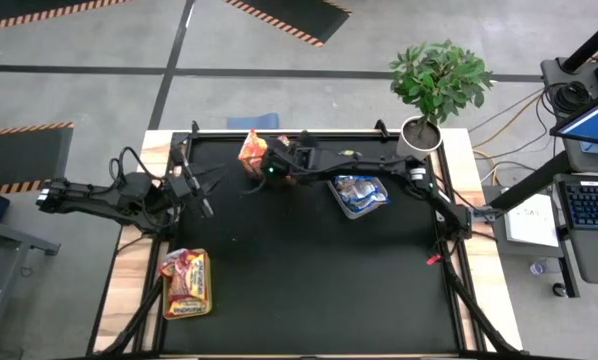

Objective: Sort Maruchan noodles
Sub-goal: Return to Home Position

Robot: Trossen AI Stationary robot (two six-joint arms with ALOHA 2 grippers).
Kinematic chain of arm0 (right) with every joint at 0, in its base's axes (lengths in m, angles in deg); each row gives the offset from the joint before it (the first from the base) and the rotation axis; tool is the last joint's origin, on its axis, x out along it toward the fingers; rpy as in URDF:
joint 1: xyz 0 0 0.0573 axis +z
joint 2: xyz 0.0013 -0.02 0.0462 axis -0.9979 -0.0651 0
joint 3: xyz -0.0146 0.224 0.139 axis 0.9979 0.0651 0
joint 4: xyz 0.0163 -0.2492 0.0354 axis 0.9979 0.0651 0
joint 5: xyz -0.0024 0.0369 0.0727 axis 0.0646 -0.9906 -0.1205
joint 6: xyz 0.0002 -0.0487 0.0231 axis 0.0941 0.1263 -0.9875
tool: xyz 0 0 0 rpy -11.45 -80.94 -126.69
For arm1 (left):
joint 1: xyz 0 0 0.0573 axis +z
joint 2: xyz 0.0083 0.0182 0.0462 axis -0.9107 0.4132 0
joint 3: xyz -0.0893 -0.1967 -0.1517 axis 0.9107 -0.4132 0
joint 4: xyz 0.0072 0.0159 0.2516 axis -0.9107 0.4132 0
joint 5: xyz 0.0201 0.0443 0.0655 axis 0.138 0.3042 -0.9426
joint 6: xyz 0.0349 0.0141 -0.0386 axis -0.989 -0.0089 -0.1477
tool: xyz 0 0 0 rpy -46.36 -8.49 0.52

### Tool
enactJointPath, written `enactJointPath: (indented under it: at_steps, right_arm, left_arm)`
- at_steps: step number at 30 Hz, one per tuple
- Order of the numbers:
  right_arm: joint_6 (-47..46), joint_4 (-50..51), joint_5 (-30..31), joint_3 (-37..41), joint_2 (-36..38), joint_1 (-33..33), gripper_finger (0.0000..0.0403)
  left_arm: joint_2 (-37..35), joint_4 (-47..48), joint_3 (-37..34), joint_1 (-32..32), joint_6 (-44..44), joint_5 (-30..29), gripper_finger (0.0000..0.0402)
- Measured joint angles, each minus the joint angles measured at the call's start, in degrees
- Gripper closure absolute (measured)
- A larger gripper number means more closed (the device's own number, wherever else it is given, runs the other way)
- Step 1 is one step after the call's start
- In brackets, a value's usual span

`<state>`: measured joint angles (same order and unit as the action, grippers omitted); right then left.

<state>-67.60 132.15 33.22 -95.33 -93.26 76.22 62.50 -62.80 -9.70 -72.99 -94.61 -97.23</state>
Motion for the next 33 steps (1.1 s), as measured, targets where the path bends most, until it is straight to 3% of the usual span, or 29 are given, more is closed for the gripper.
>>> enactJointPath:
  at_steps: [7, 13, 16, 21, 27, 33]
  right_arm:
    - [6.6, 0.4, -1.2, 7.2, 5.4, 4.4, 0.031]
    - [6.7, -3.5, -2.0, 22.2, 14.1, 6.7, 0.0328]
    - [8.1, -10.0, -5.1, 32.5, 19.6, 7.1, 0.0336]
    - [14.6, -29.3, -15.8, 51.0, 29.3, 7.0, 0.0343]
    - [21.3, -48.2, -17.8, 69.5, 40.7, 7.0, 0.0344]
    - [22.1, -62.3, -24.1, 84.1, 52.6, 6.0, 0.0345]
  left_arm:
    - [-0.2, 1.8, 0.0, 0.0, 0.1, 0.0, 0.0338]
    - [-0.1, 5.7, 0.0, 0.0, 1.6, 0.1, 0.0338]
    - [-0.5, 9.7, 0.0, 0.0, 2.8, 0.1, 0.0338]
    - [-2.9, 15.1, 0.0, 0.0, 5.9, 1.1, 0.0338]
    - [-7.3, 16.7, -0.9, 0.0, 13.3, 7.7, 0.0338]
    - [-11.8, 14.1, -6.3, 0.0, 19.1, 12.0, 0.0338]
